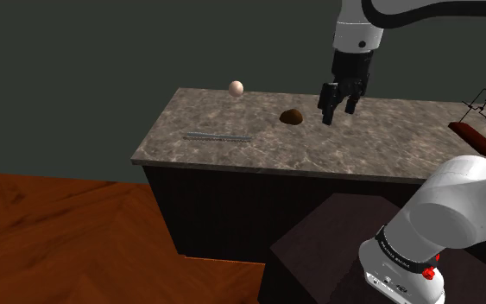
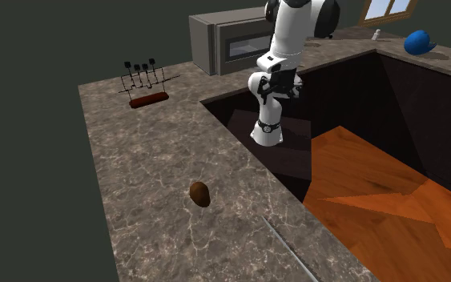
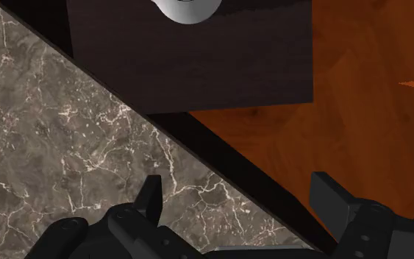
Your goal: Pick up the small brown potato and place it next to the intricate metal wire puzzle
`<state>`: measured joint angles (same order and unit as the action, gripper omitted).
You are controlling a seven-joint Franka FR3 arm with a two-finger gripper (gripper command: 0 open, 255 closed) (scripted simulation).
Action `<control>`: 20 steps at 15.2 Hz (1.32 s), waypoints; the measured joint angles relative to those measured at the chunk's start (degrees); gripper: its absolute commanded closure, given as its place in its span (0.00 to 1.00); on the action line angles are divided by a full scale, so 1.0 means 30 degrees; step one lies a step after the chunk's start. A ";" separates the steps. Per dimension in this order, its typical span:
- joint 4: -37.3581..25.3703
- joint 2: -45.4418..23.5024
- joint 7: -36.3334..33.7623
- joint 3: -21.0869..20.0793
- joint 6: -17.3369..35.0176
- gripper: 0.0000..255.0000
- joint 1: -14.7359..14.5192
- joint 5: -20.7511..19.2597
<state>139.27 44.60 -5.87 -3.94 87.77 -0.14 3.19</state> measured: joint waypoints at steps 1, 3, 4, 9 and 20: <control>0.0000 0.0000 0.0000 0.0000 0.0000 0.00 0.0000 0.0000; -0.0048 -0.0629 0.0792 0.0387 0.0460 0.00 0.0062 -0.0455; -0.0104 -0.1165 0.1338 0.0632 0.0859 0.00 0.0094 -0.0755; -0.0772 -0.3972 0.4216 0.1848 0.2673 0.00 0.0222 -0.2222; -0.4549 -1.1745 0.9969 0.3674 0.6378 0.00 0.0417 -0.4244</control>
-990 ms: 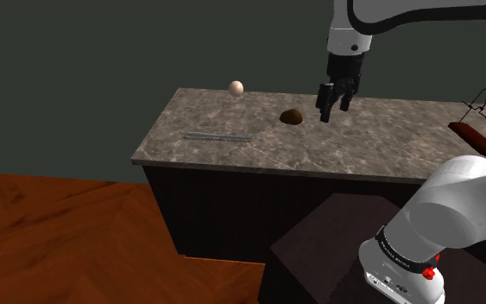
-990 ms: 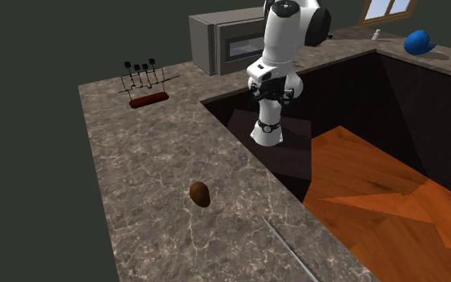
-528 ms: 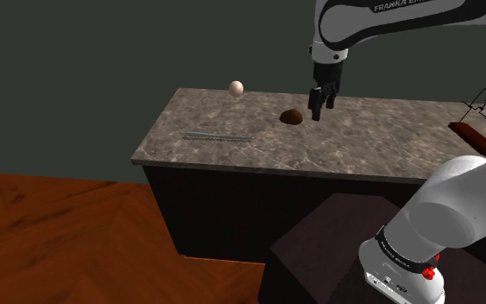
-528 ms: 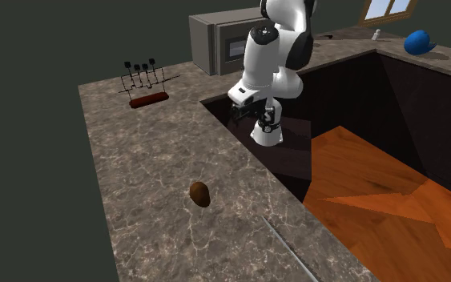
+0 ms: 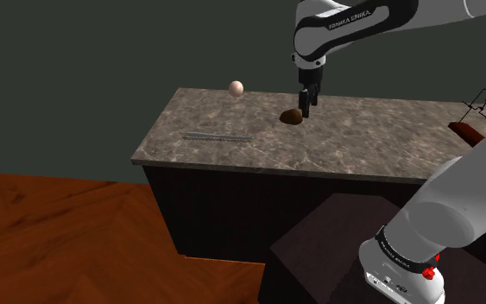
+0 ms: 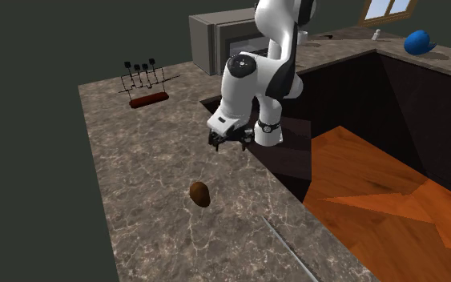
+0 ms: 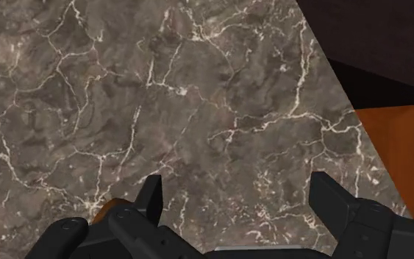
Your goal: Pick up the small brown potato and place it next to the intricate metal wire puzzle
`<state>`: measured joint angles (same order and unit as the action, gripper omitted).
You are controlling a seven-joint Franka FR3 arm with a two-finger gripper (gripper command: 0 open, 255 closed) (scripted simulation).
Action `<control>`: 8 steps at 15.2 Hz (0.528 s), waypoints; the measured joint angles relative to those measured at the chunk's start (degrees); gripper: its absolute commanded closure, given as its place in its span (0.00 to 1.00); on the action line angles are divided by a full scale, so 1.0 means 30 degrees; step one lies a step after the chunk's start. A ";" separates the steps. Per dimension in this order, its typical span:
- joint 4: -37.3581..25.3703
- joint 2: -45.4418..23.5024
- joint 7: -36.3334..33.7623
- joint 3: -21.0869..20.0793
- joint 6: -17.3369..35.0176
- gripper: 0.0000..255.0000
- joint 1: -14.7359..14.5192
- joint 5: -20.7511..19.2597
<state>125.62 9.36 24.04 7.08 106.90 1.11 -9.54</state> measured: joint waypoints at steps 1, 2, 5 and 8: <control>-0.0542 -0.0767 0.0448 0.0059 0.0221 0.00 -0.0008 -0.0073; -0.0999 -0.1435 0.0925 0.0136 0.0421 0.00 0.0020 -0.0171; -0.2678 -0.3586 0.2297 0.0282 0.0901 0.00 0.0102 -0.0383; -0.4373 -0.5887 0.3605 0.0352 0.1535 0.00 0.0243 -0.0569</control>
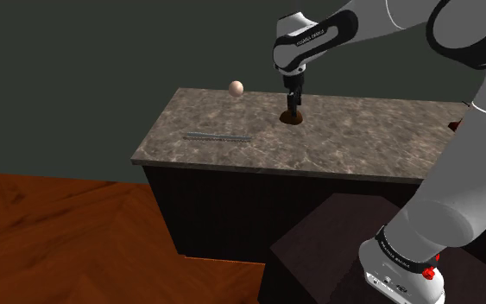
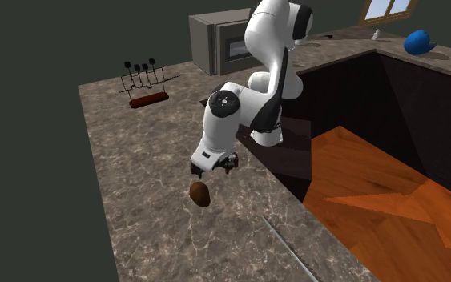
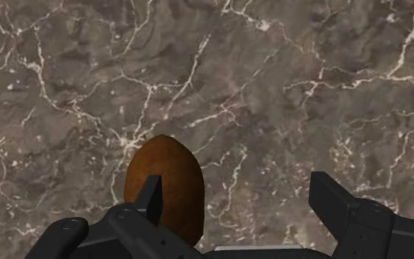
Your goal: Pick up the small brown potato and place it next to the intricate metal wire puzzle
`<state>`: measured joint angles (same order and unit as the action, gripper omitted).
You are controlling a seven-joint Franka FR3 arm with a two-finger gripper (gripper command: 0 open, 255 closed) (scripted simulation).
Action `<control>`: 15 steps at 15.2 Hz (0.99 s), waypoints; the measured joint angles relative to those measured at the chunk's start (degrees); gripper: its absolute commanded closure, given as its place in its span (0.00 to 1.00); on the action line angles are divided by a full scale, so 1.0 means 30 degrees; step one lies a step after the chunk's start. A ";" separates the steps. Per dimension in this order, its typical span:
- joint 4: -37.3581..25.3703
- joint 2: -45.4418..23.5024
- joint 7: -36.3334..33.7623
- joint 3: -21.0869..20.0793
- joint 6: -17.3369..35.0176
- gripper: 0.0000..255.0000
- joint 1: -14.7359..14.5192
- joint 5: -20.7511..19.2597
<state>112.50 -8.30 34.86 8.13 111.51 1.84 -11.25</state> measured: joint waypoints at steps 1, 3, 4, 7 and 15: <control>-0.0836 -0.0845 0.0512 0.0025 0.0024 0.00 0.0092 -0.0040; -0.2298 -0.2254 0.1248 -0.0066 -0.0015 0.00 0.0114 -0.0135; -0.3084 -0.3043 0.1707 -0.0076 0.0026 0.00 0.0202 -0.0186; -0.4089 -0.4402 0.2334 -0.0125 0.0399 0.00 0.0323 -0.0295; -0.3344 -0.5045 0.2379 -0.0049 0.1820 0.00 0.0525 -0.0395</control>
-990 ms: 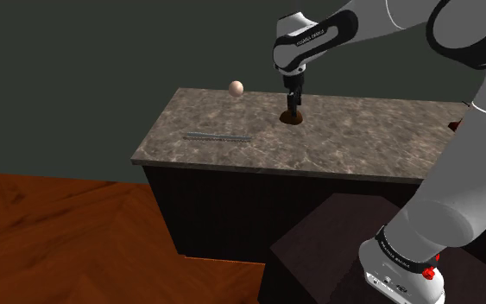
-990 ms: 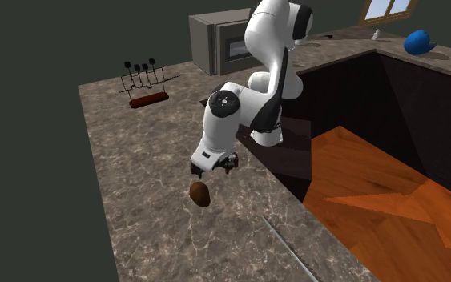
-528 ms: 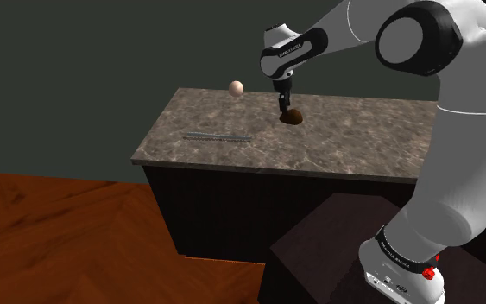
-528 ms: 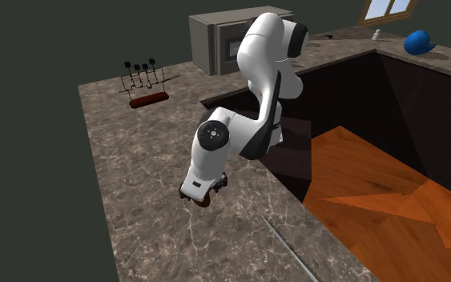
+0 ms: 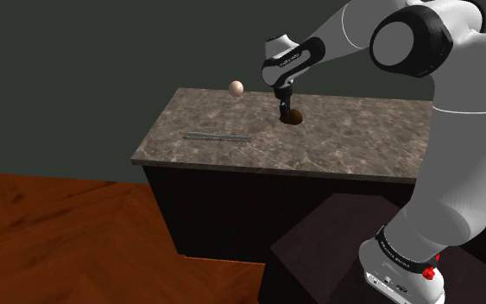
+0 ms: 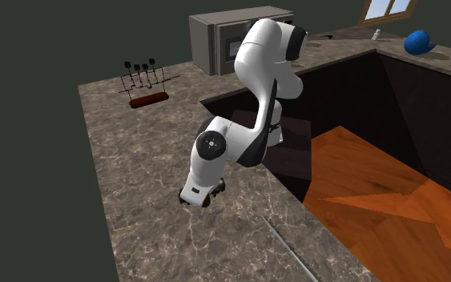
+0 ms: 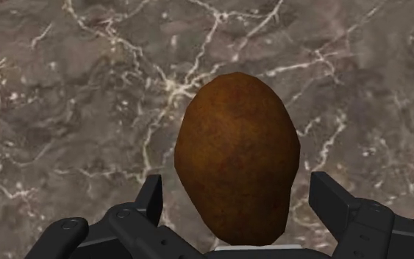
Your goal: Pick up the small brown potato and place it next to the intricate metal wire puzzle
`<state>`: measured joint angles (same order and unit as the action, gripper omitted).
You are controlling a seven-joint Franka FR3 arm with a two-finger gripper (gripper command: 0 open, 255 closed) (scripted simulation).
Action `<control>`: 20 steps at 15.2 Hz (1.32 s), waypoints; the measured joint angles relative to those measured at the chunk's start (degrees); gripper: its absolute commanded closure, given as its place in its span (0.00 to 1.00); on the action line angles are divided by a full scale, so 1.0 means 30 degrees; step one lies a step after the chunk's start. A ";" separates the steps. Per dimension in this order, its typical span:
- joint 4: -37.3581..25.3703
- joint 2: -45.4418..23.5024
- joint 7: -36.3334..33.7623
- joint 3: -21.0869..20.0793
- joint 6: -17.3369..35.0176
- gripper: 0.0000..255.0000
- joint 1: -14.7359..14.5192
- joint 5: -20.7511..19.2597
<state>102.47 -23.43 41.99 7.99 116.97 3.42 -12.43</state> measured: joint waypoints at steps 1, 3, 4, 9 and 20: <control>0.0009 -0.0012 0.0007 0.0004 0.0026 0.00 0.0009 -0.0001; 0.0012 -0.0025 0.0013 0.0007 0.0047 0.00 0.0016 -0.0001; 0.0013 -0.0026 0.0013 0.0007 0.0050 0.00 0.0017 -0.0002; 0.0004 -0.0026 0.0014 0.0003 0.0049 1.00 0.0014 0.0001; -0.0359 0.0426 0.0187 0.0015 -0.0751 1.00 -0.0001 0.0021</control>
<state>101.39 -22.16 42.55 8.03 114.72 3.42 -12.37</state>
